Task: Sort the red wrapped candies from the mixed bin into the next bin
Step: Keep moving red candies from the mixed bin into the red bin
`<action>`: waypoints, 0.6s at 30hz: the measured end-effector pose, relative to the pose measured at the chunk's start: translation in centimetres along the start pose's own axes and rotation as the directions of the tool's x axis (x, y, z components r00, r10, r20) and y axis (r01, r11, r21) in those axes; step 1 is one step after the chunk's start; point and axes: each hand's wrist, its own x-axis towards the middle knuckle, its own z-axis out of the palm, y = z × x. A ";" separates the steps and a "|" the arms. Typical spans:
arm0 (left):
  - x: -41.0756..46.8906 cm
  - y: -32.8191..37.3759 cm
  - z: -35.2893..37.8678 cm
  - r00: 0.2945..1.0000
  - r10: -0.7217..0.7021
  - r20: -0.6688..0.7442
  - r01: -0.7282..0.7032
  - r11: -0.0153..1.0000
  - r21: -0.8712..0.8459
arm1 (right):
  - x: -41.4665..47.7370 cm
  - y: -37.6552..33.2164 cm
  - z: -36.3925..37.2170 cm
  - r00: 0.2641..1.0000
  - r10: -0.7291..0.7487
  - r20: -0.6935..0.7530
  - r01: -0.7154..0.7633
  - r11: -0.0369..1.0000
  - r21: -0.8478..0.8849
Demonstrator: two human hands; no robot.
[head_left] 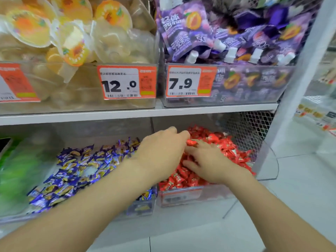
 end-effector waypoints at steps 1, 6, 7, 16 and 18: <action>1.0 0.6 0.7 1.000 -0.009 0.029 0.006 0.996 0.085 | 0.1 0.6 -0.3 0.998 0.062 -0.023 -0.063 0.998 -0.028; 4.8 0.3 4.2 0.974 -0.036 0.223 0.031 0.999 0.025 | -1.4 2.1 -2.4 0.980 0.111 -0.163 -0.071 0.969 0.237; 5.2 0.0 4.4 0.949 -0.017 0.314 0.038 0.997 -0.061 | -1.7 2.0 -2.8 0.967 0.147 -0.207 -0.083 0.953 0.292; -1.5 -5.0 0.9 0.997 0.058 -0.059 -0.068 0.983 -0.168 | -2.3 -5.9 -4.1 0.925 0.161 -0.344 0.041 0.858 0.513; -3.8 -7.9 0.8 0.997 -0.056 -0.047 0.047 0.984 -0.172 | -1.9 -8.6 -3.6 0.922 0.113 -0.371 0.103 0.852 0.514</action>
